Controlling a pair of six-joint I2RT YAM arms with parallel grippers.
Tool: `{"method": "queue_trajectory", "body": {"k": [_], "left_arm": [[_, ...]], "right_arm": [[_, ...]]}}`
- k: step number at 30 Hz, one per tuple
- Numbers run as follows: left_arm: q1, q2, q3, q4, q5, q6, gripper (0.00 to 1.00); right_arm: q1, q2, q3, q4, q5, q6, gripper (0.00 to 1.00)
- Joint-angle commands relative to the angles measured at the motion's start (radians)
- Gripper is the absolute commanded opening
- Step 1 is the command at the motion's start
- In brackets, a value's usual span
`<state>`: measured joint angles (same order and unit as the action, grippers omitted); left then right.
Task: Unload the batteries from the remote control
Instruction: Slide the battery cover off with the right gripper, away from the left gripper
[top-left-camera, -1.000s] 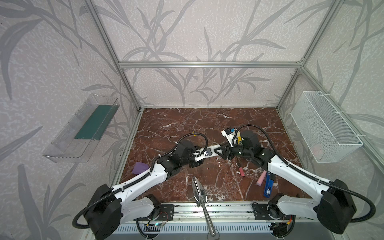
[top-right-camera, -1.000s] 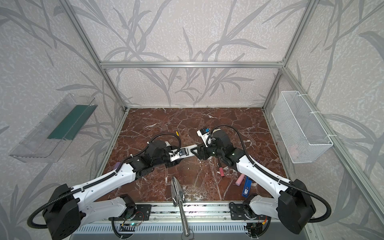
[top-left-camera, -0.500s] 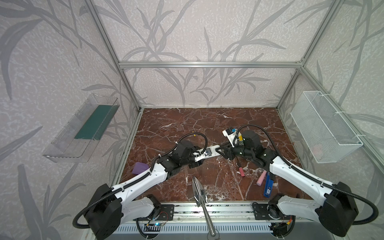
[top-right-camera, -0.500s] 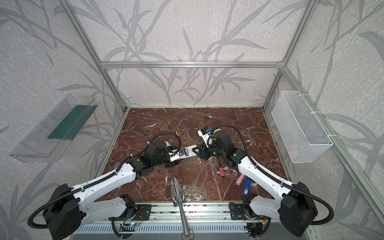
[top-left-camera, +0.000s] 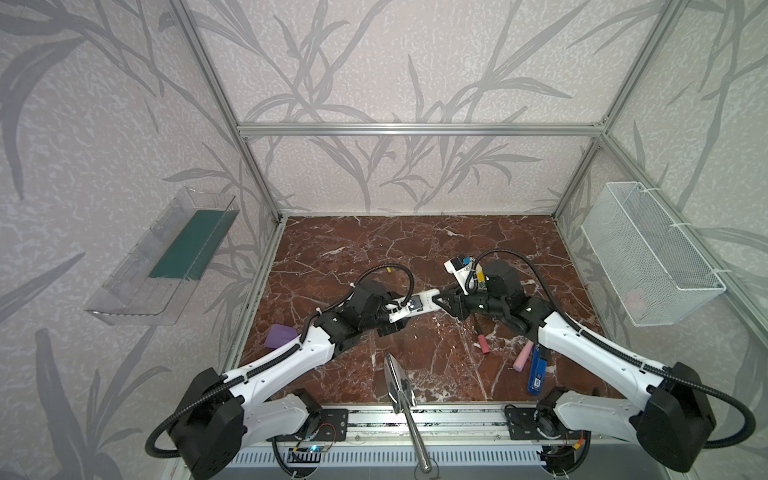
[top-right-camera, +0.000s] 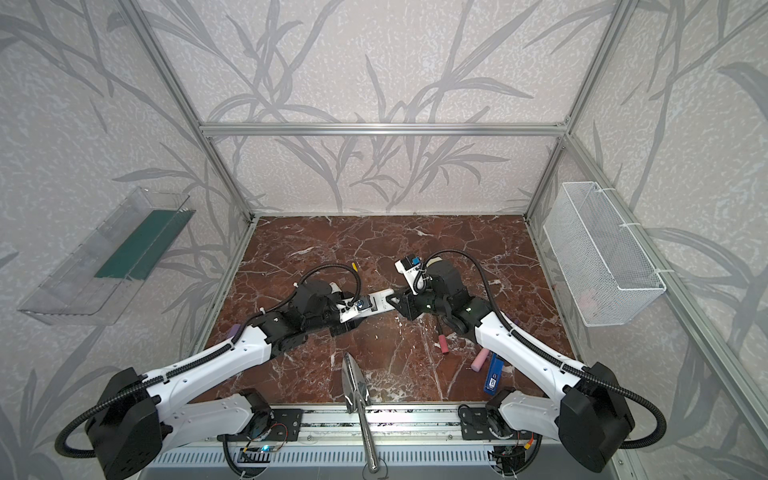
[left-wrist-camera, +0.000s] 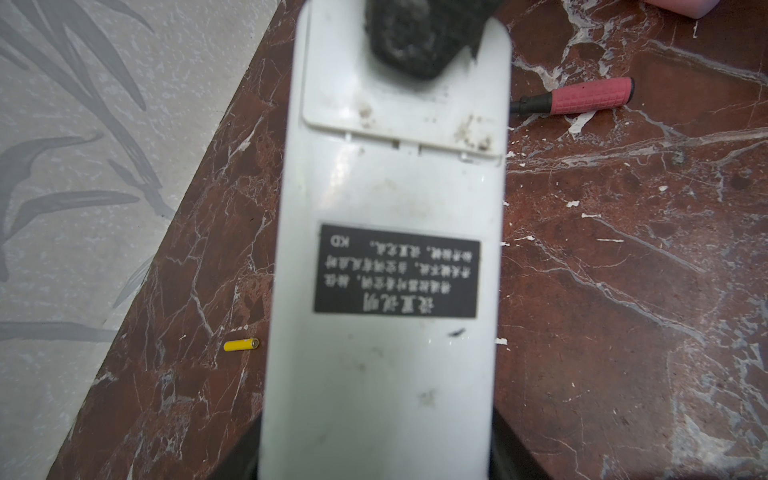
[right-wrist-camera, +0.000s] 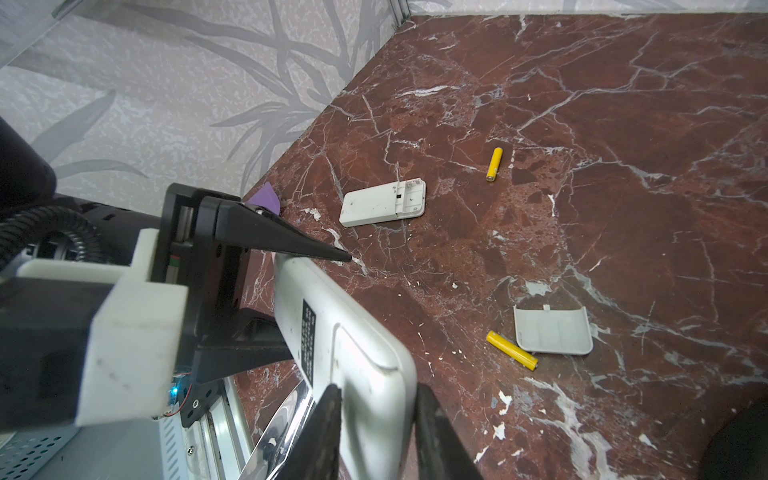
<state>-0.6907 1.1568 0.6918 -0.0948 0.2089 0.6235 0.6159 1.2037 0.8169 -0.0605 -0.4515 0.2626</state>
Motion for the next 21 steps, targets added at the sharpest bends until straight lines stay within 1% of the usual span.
{"method": "queue_trajectory", "body": {"k": [1,12,21], "left_arm": [[0.007,-0.025,-0.007,0.032,0.023,-0.020,0.29],[0.010,-0.028,-0.021,0.043,0.032,-0.034,0.29],[0.014,-0.013,-0.008,0.059,0.051,-0.055,0.28]], "right_arm": [[-0.001,-0.013,-0.001,-0.005,0.012,-0.002,0.27],[-0.001,-0.026,0.007,-0.023,0.031,-0.008,0.18],[0.001,-0.001,0.012,-0.004,-0.009,0.006,0.04]]}}
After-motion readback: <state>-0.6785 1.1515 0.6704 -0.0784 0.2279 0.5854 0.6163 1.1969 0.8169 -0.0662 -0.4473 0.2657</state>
